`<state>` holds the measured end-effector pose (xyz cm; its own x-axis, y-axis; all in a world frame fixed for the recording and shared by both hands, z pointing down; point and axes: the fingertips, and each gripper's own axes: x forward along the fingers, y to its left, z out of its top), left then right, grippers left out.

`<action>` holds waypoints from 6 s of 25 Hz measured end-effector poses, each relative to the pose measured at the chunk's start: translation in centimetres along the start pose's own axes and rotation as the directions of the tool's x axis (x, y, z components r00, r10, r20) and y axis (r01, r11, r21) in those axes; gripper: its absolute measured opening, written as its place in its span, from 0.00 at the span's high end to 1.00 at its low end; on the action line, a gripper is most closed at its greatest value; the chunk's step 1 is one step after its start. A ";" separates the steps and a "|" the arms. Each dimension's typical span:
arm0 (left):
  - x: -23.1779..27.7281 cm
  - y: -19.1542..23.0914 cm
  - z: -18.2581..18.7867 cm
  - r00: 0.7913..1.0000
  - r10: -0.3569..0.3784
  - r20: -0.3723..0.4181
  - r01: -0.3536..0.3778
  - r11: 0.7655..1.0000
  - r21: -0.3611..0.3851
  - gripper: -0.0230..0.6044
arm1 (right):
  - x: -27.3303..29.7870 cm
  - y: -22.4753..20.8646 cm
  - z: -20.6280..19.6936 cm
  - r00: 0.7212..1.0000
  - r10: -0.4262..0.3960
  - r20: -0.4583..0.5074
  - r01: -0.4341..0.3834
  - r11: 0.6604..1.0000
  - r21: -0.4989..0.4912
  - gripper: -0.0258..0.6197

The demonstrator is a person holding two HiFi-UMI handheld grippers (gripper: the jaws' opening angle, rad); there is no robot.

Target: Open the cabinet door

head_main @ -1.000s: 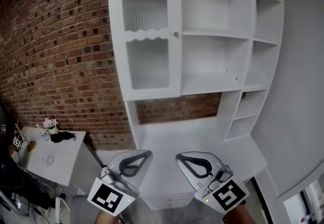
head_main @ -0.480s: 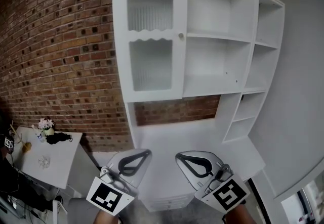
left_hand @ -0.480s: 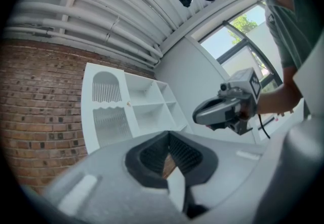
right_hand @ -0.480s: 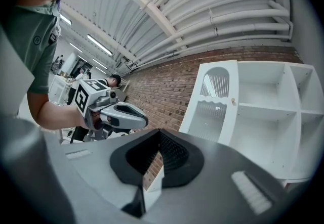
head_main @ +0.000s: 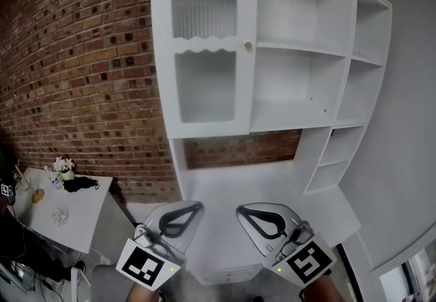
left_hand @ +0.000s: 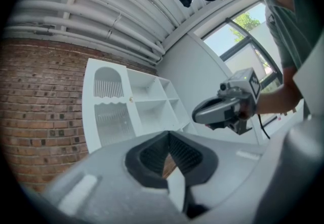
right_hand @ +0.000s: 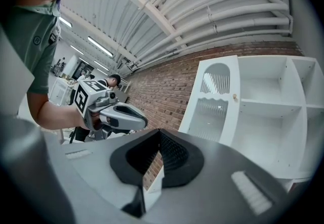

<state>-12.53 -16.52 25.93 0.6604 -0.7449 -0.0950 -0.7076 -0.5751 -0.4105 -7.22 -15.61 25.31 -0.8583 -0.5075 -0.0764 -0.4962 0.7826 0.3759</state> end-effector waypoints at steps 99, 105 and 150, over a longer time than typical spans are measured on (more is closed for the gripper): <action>11.4 18.0 -7.0 0.969 0.226 -0.105 -0.220 0.973 0.065 0.96 | 20.3 -37.3 7.6 0.927 -0.295 0.231 0.366 0.845 -0.390 0.82; 11.3 18.0 -7.2 0.968 0.228 -0.102 -0.223 0.973 0.056 0.96 | 19.7 -36.4 8.1 0.923 -0.302 0.238 0.378 0.824 -0.421 0.82; 6.1 12.8 -1.1 0.956 0.291 -0.031 -0.288 0.955 0.070 0.96 | 13.6 -19.9 14.3 0.937 -0.301 0.177 0.342 0.694 -0.633 0.83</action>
<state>-17.88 -28.82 21.11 0.4178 -0.8901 -0.1819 -0.8484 -0.3107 -0.4285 -10.89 -32.97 3.61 -0.6783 -0.6470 -0.3482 -0.5556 0.1415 0.8194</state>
